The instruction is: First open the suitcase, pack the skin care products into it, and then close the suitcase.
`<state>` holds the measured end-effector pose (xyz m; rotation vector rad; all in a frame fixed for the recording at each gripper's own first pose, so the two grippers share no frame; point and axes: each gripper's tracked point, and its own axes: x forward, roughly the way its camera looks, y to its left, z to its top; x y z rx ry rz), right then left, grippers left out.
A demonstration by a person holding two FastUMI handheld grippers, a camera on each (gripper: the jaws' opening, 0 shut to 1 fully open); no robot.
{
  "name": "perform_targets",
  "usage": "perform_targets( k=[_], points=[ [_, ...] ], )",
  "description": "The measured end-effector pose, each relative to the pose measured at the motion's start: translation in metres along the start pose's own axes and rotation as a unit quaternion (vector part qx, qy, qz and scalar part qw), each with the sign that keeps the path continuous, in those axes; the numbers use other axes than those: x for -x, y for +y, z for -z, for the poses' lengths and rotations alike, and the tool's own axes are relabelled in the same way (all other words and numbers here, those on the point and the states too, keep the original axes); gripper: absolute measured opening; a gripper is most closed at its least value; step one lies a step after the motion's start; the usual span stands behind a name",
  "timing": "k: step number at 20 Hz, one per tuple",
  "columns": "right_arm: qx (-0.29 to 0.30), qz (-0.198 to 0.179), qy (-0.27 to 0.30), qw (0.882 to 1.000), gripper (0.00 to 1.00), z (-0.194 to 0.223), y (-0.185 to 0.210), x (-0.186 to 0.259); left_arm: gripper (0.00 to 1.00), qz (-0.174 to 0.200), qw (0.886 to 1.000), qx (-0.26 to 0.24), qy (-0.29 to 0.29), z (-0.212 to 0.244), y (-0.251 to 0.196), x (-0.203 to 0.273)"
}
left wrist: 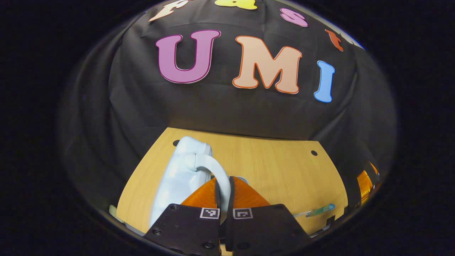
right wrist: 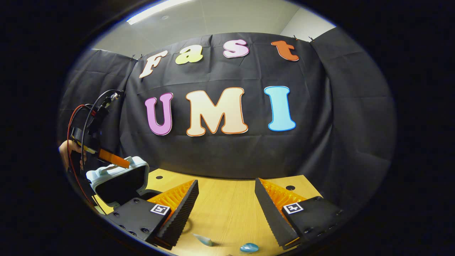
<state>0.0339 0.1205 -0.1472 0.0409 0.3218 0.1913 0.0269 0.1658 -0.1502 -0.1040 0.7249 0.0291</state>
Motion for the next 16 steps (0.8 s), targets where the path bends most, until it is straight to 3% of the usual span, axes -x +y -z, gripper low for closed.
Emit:
perform_targets(
  k=[4,16],
  points=[
    [-0.003,0.006,-0.005,1.000,0.99,-0.002,0.030,-0.008,0.00,0.020,1.000,-0.017,-0.005,-0.010,0.035,0.005],
    [-0.019,0.009,-0.006,1.000,0.99,0.005,0.124,-0.021,0.00,-0.049,0.998,-0.023,-0.021,-0.019,0.198,0.012]
  ],
)
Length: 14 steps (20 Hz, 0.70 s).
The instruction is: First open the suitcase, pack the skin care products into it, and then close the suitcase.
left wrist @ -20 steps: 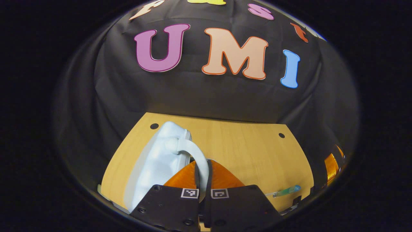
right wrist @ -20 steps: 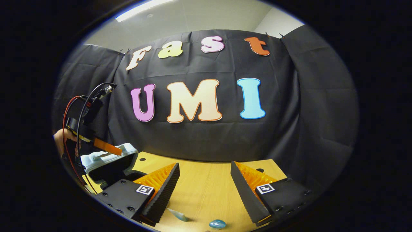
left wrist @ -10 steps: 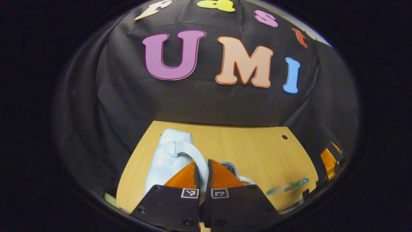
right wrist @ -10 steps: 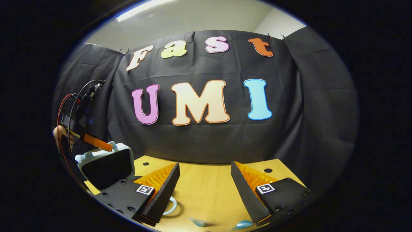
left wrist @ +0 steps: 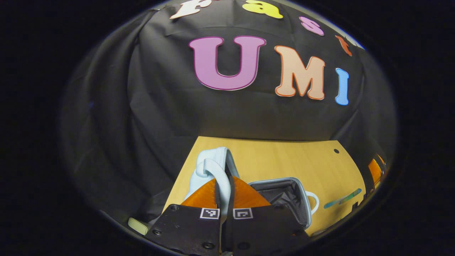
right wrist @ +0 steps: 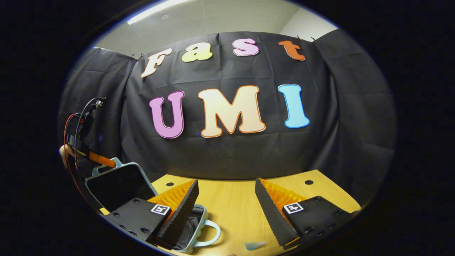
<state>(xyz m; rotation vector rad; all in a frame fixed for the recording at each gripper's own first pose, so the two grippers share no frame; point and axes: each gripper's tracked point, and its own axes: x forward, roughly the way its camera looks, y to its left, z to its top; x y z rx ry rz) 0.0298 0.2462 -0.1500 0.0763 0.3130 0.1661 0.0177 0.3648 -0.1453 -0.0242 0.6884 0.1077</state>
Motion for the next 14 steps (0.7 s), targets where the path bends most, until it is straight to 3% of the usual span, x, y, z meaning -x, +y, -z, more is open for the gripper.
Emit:
perform_targets(
  k=[10,14],
  points=[
    [0.012,0.007,0.012,1.000,0.99,0.006,0.022,-0.004,0.00,-0.095,0.995,0.024,0.034,0.045,0.117,-0.022],
    [0.018,0.008,0.016,1.000,0.99,0.008,0.026,-0.005,0.00,-0.125,0.987,0.075,0.070,0.091,0.152,-0.040]
  ],
)
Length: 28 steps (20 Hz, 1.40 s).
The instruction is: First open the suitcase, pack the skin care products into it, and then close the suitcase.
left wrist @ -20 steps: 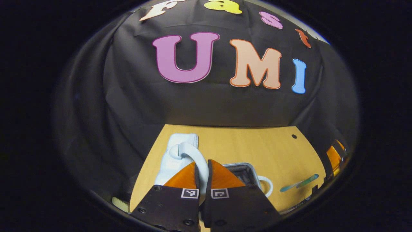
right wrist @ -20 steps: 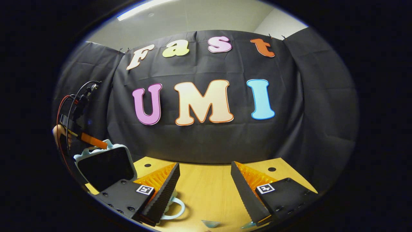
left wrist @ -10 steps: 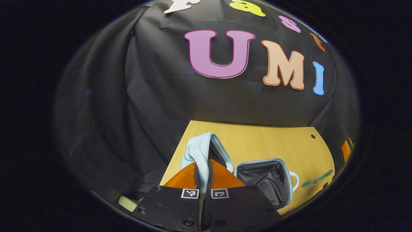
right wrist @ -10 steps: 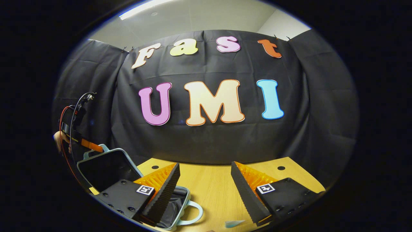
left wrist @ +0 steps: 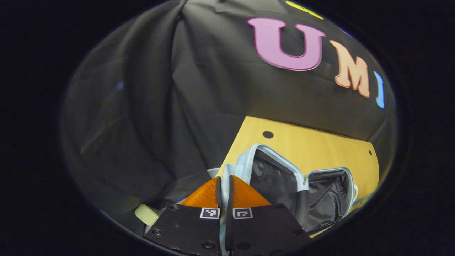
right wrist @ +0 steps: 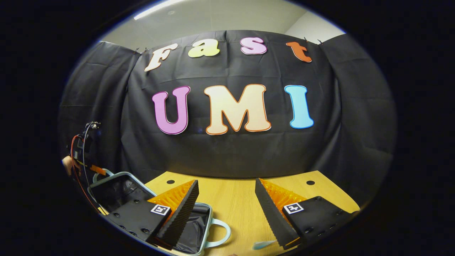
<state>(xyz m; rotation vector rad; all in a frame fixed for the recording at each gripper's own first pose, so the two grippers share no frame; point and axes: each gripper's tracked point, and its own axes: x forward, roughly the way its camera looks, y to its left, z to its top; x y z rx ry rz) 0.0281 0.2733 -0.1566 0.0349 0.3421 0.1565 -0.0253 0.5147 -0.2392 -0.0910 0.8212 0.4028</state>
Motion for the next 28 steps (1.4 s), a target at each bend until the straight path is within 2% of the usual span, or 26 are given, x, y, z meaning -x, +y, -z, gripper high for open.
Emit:
perform_targets(
  k=[3,7,9,10,11,12,14,17,20,23,28],
  points=[
    [0.008,-0.002,0.006,1.000,0.99,0.003,0.004,0.000,0.00,-0.017,0.999,0.030,0.041,0.032,0.010,-0.028],
    [0.020,-0.011,0.011,1.000,0.99,0.005,0.008,0.001,0.00,-0.035,0.997,0.051,0.056,0.051,0.016,-0.044],
    [0.025,-0.015,0.014,0.999,0.99,0.005,0.008,0.001,0.06,-0.072,0.995,0.048,0.056,0.059,0.026,-0.049],
    [0.028,-0.016,0.013,0.999,0.99,0.005,0.006,0.002,0.16,-0.091,0.994,0.042,0.046,0.057,0.032,-0.051],
    [0.032,-0.017,0.012,0.999,0.99,0.003,0.004,0.002,0.20,-0.093,0.994,0.042,0.032,0.052,0.029,-0.051],
    [0.034,-0.017,0.009,0.999,0.99,0.001,0.001,0.003,0.44,-0.107,0.993,0.050,0.003,0.042,0.033,-0.047],
    [0.036,-0.018,0.003,0.999,1.00,-0.004,-0.008,0.004,0.93,-0.120,0.986,0.067,-0.089,0.006,0.020,-0.030],
    [0.040,-0.020,-0.013,0.999,0.99,-0.017,-0.025,0.010,0.95,-0.126,0.972,0.061,-0.189,-0.034,-0.007,0.010],
    [0.029,-0.018,-0.040,0.999,0.99,-0.032,-0.049,0.018,0.94,-0.109,0.962,0.056,-0.243,-0.055,-0.039,0.062],
    [0.017,-0.018,-0.060,0.998,1.00,-0.045,-0.073,0.023,0.95,-0.103,0.947,0.064,-0.296,-0.066,-0.057,0.118],
    [-0.002,-0.029,-0.076,0.997,1.00,-0.059,-0.107,0.030,0.93,-0.058,0.946,0.060,-0.312,-0.064,-0.087,0.186]
  ],
)
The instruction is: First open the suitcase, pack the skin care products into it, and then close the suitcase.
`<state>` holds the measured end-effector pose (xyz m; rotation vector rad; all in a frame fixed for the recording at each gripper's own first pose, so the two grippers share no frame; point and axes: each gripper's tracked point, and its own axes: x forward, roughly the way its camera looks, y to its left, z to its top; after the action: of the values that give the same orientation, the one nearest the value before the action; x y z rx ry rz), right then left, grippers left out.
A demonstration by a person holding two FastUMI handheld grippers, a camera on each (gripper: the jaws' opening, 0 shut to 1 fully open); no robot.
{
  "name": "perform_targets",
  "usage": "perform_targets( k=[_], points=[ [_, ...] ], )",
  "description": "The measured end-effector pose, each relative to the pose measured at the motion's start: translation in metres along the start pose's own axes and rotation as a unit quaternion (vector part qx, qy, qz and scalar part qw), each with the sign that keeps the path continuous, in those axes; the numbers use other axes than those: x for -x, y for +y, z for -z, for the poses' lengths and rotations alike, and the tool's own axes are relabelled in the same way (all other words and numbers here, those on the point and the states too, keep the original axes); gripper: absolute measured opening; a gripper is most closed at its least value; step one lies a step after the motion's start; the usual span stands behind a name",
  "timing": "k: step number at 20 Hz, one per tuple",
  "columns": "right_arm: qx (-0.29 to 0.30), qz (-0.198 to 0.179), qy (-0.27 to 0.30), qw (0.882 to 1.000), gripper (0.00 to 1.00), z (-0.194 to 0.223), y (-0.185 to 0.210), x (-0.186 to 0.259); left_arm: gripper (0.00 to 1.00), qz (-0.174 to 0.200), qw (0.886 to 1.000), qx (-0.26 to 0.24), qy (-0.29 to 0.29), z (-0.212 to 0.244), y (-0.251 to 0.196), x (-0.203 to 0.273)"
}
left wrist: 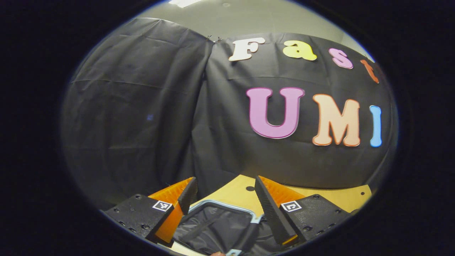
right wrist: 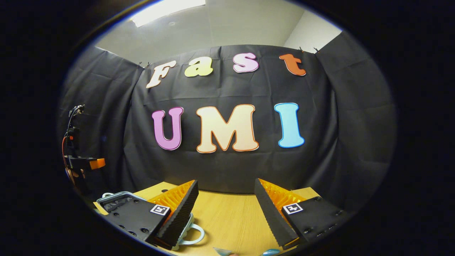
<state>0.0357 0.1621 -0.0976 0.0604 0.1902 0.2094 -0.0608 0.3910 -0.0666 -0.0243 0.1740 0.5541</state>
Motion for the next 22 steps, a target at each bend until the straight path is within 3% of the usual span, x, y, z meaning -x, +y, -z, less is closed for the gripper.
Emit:
perform_targets(
  k=[5,11,17,22],
  points=[
    [-0.006,-0.012,-0.030,0.999,1.00,-0.015,-0.026,0.011,0.93,0.053,0.999,0.001,0.005,0.005,-0.080,0.022],
    [0.008,-0.017,-0.010,1.000,0.99,-0.001,-0.055,0.024,0.94,0.131,0.991,0.008,0.040,0.040,-0.162,0.060],
    [0.016,-0.007,0.010,1.000,0.99,0.013,-0.095,0.038,0.95,0.221,0.971,-0.010,0.096,0.099,-0.254,0.099],
    [0.026,0.006,0.023,0.999,1.00,0.025,-0.125,0.049,0.96,0.279,0.946,-0.011,0.164,0.162,-0.312,0.133]
  ],
)
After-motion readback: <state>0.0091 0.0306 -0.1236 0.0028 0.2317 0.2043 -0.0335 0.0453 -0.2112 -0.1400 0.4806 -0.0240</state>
